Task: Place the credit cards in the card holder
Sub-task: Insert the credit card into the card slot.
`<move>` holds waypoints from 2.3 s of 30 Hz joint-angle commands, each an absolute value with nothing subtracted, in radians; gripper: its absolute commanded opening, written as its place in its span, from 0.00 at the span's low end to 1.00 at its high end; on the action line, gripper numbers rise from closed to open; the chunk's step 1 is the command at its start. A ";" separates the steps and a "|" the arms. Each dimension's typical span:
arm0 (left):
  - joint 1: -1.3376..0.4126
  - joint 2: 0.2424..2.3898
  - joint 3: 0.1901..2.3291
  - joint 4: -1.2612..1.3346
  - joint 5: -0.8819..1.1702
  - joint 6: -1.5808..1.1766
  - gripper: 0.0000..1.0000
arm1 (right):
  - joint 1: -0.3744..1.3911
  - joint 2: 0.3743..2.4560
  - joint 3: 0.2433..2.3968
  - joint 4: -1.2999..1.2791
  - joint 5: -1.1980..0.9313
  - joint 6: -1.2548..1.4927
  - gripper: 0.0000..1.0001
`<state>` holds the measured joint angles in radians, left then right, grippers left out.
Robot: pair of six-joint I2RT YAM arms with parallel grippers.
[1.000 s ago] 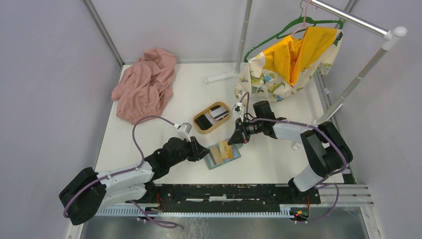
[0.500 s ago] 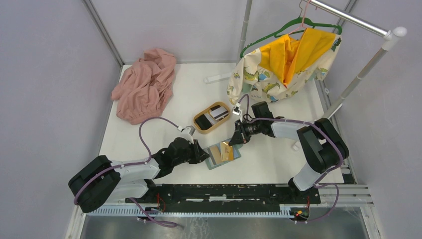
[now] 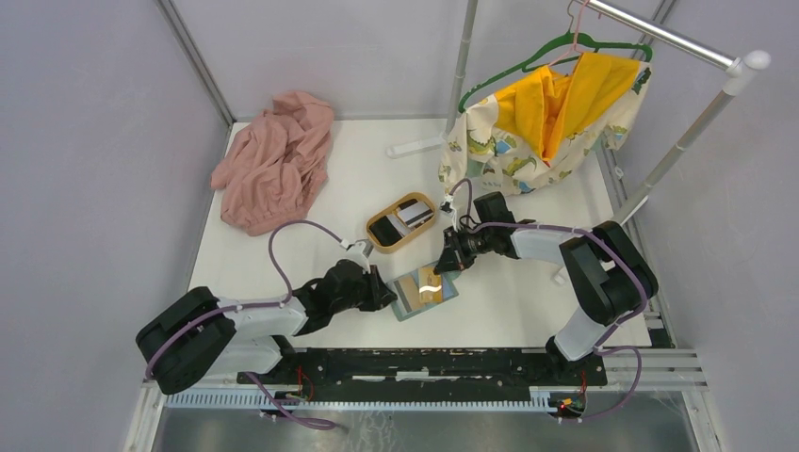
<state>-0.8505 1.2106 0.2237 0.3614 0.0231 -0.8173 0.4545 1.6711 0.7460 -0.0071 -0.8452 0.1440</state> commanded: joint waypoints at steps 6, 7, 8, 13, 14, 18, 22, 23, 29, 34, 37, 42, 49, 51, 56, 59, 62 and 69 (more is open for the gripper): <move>-0.877 1.259 0.260 0.347 -0.032 -0.827 0.22 | 0.495 1.689 0.804 -0.043 -0.744 0.100 0.00; -0.879 1.264 0.261 0.347 -0.033 -0.827 0.22 | 0.497 1.690 0.806 -0.048 -0.741 0.097 0.00; -0.878 1.265 0.262 0.347 -0.034 -0.827 0.22 | 0.499 1.691 0.808 -0.052 -0.738 0.092 0.00; -0.879 1.272 0.267 0.347 -0.041 -0.827 0.22 | 0.518 1.695 0.819 -0.082 -0.716 0.079 0.00; -0.878 1.273 0.269 0.345 -0.042 -0.827 0.22 | 0.522 1.698 0.823 -0.093 -0.711 0.077 0.00; -0.878 1.276 0.276 0.330 -0.050 -0.821 0.22 | 0.533 1.711 0.841 -0.135 -0.696 0.069 0.00; -0.879 1.272 0.282 0.319 -0.058 -0.814 0.23 | 0.545 1.722 0.859 -0.172 -0.664 0.057 0.00; -0.879 1.272 0.284 0.317 -0.059 -0.812 0.23 | 0.548 1.722 0.860 -0.178 -0.657 0.058 0.00; -0.879 1.272 0.296 0.301 -0.069 -0.799 0.23 | 0.551 1.721 0.850 -0.196 -0.582 0.086 0.00; -0.879 1.272 0.304 0.298 -0.070 -0.786 0.23 | 0.552 1.719 0.854 -0.212 -0.575 0.094 0.00; -0.878 1.284 0.313 0.297 -0.066 -0.776 0.24 | 0.551 1.735 0.856 -0.209 -0.594 0.108 0.00; -0.879 1.299 0.319 0.310 -0.057 -0.767 0.24 | 0.561 1.758 0.861 -0.206 -0.623 0.123 0.00; -0.879 1.310 0.325 0.316 -0.050 -0.761 0.24 | 0.569 1.786 0.861 -0.185 -0.655 0.157 0.03; -0.879 1.311 0.326 0.318 -0.048 -0.761 0.24 | 0.568 1.790 0.857 -0.165 -0.672 0.176 0.03; -0.878 1.314 0.325 0.320 -0.047 -0.761 0.24 | 0.569 1.801 0.854 -0.149 -0.696 0.200 0.03; -0.879 1.320 0.330 0.323 -0.044 -0.758 0.24 | 0.569 1.808 0.857 -0.140 -0.717 0.204 0.04; -0.880 1.333 0.331 0.337 -0.037 -0.758 0.24 | 0.574 1.811 0.857 -0.120 -0.737 0.213 0.04; -0.880 1.358 0.338 0.364 -0.018 -0.762 0.25 | 0.590 1.826 0.856 -0.084 -0.778 0.237 0.10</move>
